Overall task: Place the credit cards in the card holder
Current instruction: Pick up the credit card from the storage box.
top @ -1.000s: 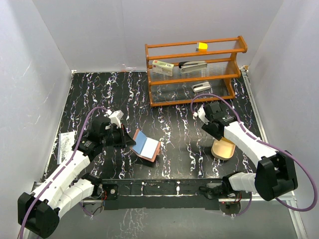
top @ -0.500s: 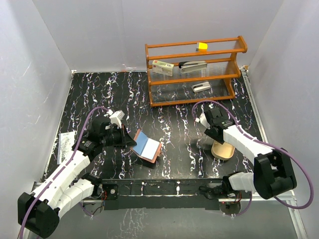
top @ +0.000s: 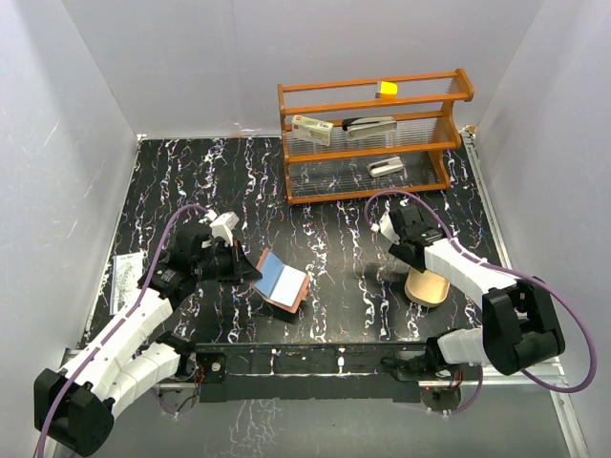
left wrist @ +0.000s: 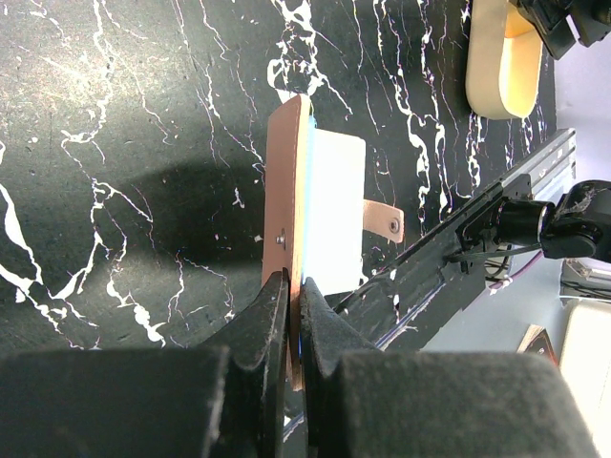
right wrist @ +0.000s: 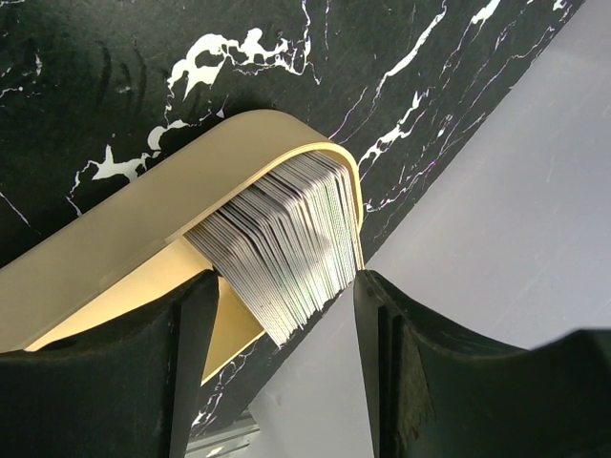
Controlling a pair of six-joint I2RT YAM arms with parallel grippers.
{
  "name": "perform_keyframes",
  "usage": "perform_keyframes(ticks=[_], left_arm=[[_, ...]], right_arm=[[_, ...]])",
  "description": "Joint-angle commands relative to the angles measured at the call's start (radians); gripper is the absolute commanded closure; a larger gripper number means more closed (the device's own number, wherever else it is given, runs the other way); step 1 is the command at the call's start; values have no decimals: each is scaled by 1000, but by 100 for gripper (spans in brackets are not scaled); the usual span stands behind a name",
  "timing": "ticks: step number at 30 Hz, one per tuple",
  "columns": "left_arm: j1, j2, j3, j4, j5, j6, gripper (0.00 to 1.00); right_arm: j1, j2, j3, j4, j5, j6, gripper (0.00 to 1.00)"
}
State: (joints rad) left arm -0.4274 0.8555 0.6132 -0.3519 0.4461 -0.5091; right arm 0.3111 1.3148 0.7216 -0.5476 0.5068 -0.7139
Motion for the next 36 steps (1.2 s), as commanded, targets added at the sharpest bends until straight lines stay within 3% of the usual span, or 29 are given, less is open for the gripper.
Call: perform_keyframes(ticks=[1,6,20,36], left_arm=[[2,-10,29,6,28,6,100],[3,-10,30,5,26,6,100],[3,-10,27,8,23,4,100],[3,5,23,14,27,1,100]], right_arm=[[-7,-2,5,76,22,-14,46],[-10,-10,12,60,35,-10,60],[-12,-23,49,5,21,12,82],[-12,-14,171,-180,-61,112,100]])
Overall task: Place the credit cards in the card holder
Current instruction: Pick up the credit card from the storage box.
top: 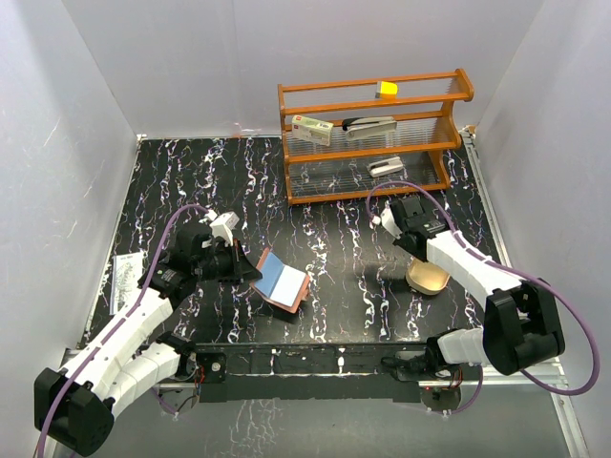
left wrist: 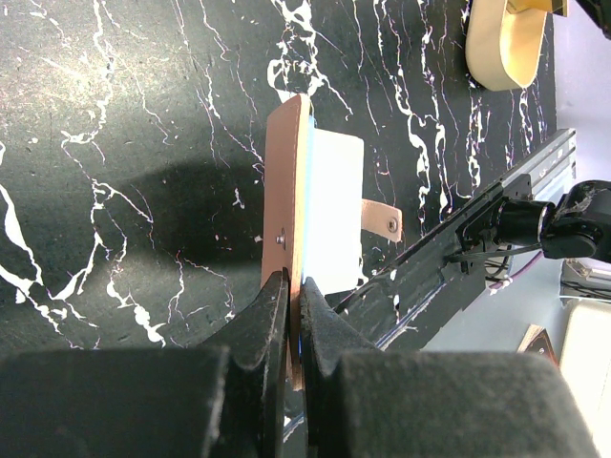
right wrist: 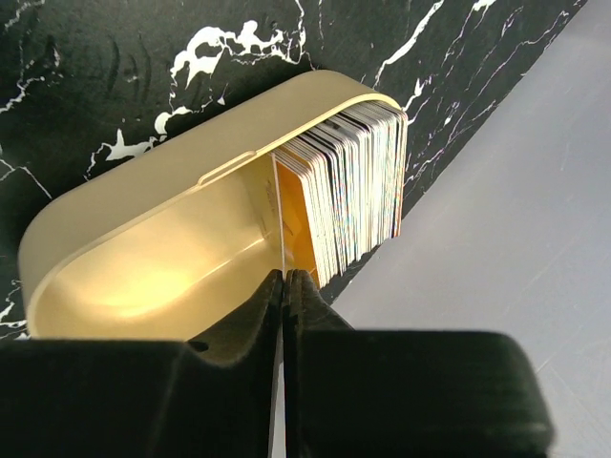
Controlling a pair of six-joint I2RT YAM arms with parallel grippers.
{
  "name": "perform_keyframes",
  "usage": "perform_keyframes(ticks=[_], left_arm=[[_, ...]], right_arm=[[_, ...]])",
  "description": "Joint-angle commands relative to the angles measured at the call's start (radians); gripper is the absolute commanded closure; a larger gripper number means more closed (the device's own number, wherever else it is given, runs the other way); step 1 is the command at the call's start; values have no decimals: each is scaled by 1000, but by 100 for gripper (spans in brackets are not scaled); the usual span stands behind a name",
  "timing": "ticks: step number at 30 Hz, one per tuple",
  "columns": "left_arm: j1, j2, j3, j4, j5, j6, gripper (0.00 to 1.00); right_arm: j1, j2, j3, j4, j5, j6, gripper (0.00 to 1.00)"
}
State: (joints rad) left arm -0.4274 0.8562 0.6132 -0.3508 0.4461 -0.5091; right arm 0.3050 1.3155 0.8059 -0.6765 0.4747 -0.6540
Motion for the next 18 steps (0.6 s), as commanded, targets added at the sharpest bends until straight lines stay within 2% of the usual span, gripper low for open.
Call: perform_keyframes(ticks=[1,12,18], left_arm=[[3,6,23,13,28,1,100],[2,19,7,51,21,-47,100],[2,50,-38,165,51,-163,100]], right_arm=[[-6,-14,98,-72,-45,59,100],[-1,-27,274,-240,-223,165,100],[18,-12,401,-284,-313,337,100]])
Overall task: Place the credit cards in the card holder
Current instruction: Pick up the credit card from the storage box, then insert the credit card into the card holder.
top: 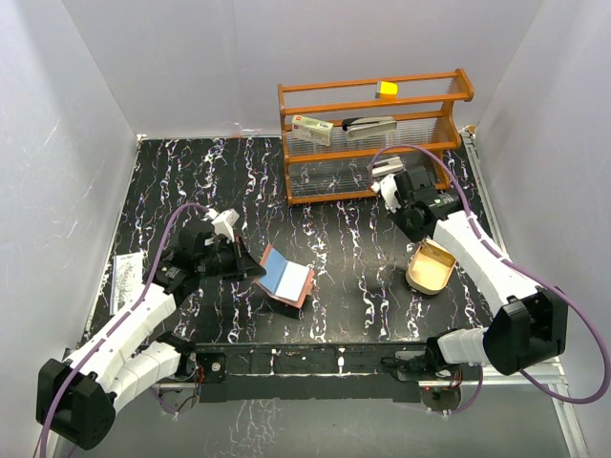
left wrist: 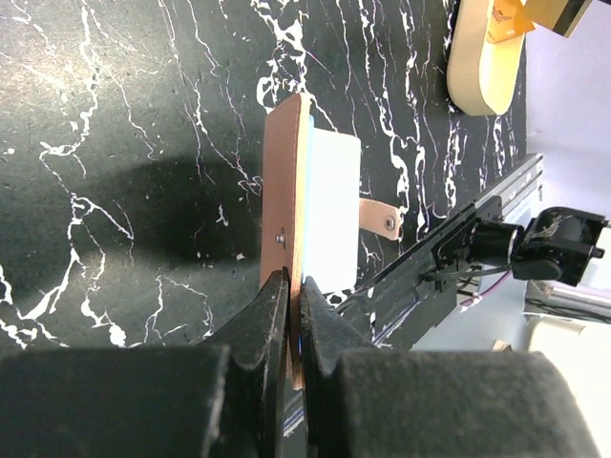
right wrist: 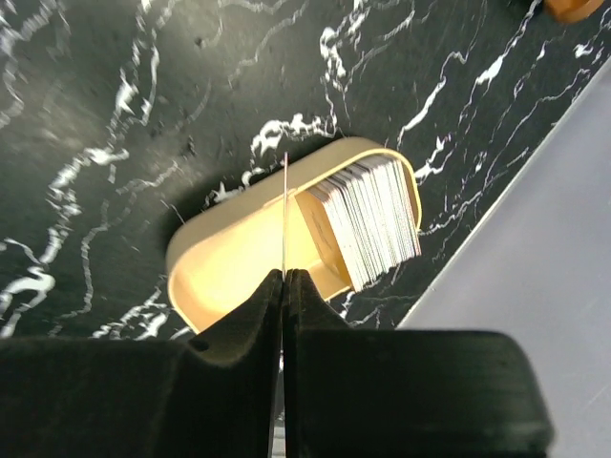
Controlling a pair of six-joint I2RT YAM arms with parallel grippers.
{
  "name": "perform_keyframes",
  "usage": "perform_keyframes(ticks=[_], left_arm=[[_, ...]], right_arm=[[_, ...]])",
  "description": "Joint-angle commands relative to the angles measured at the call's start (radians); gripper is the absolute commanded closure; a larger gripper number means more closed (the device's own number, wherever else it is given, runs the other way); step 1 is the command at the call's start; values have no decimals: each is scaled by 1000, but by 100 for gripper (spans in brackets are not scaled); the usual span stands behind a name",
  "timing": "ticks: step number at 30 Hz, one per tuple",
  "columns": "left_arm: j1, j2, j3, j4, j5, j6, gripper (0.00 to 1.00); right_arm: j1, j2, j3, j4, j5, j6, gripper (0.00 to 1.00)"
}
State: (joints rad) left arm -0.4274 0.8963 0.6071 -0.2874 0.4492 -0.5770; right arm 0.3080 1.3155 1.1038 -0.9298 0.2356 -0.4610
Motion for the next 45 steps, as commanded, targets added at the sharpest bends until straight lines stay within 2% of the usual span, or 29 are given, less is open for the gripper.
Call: perform_keyframes(ticks=[1,5,8,13,19,25,32,37,39,45], left_arm=[[2,14,-43,128,55,-118,100],[3,34,-94,227,58,-201,100],[2,51,-128,270,40,-243,100],[1,69,-199,365,30,-316,100],[2,70,-281,442,2,-372,100],[1,85,-325,455,-18,-375,100],[1,98,-351,440,-27,-358,99],[1,86,-350,400,-37,-333,93],[1,73,-342,368,-47,-314,92],[1,38,-295,220,-116,-225,75]], right_arm=[[21,-6,123,-35,-66,183,100],[34,18,200,-43,-68,353,100],[37,37,259,-40,-204,490,100],[47,29,258,40,-384,773,100],[72,-3,113,249,-673,1025,100],[188,-37,-101,520,-702,1224,100],[377,107,-106,612,-657,1266,100],[394,216,-117,666,-683,1257,100],[393,268,-105,633,-685,1225,100],[392,348,-101,605,-680,1178,100]])
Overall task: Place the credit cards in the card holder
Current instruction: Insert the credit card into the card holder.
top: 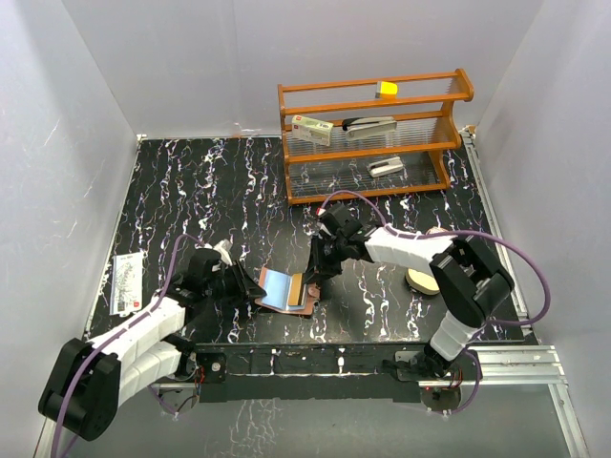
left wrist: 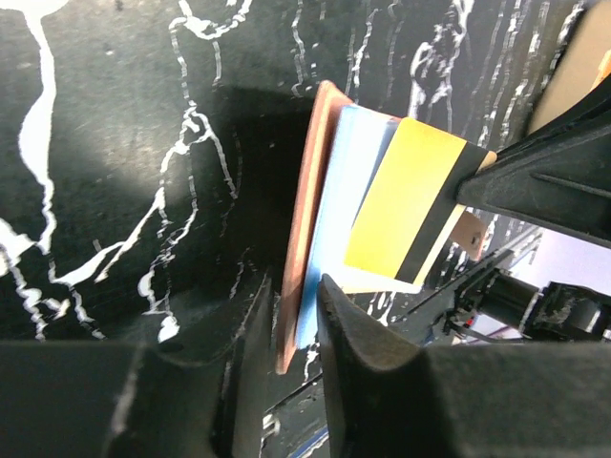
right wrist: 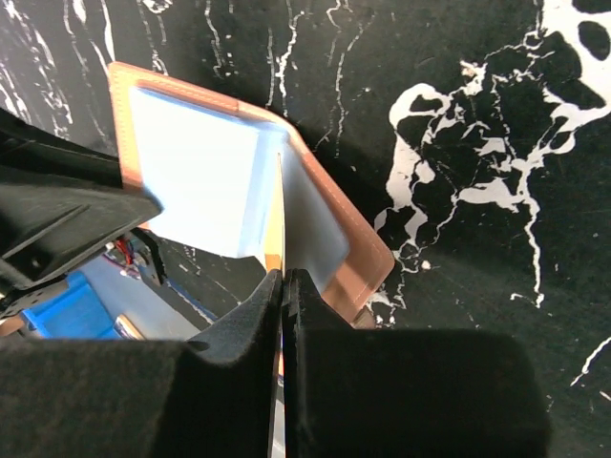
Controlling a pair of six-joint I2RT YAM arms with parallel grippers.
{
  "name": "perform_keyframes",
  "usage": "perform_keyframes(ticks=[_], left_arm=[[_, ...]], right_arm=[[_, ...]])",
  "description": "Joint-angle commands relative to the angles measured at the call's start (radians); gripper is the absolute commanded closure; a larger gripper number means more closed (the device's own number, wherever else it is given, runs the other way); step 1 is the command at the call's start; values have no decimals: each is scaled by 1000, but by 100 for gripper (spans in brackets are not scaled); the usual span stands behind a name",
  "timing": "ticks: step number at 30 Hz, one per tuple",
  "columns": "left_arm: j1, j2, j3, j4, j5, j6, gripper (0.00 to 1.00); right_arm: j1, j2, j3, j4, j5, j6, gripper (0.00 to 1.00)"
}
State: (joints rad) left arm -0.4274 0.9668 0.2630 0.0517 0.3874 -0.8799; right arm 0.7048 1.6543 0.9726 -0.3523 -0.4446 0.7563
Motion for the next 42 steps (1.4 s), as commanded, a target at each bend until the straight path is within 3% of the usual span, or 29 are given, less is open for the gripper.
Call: perform_keyframes(ticks=[1,8,13,23,42], left_arm=[[1,-36,56,-138,-68,90,75],[1,-23,64,-163,-98,96,76],[1,-1,60,-144,-76,101,100],[1,21,47,-124,-60,96,100],[1,36,30,-105,-49,82,100]], right_arm=[[-5,17,27,24,5,-43,100],[-24,40,20,-5,27,-82,100],[-40,42,12,-4,13,-103,100],[-43,13,-52,164,-125,-21,100],[-42,80,-87,282,-141,60,100]])
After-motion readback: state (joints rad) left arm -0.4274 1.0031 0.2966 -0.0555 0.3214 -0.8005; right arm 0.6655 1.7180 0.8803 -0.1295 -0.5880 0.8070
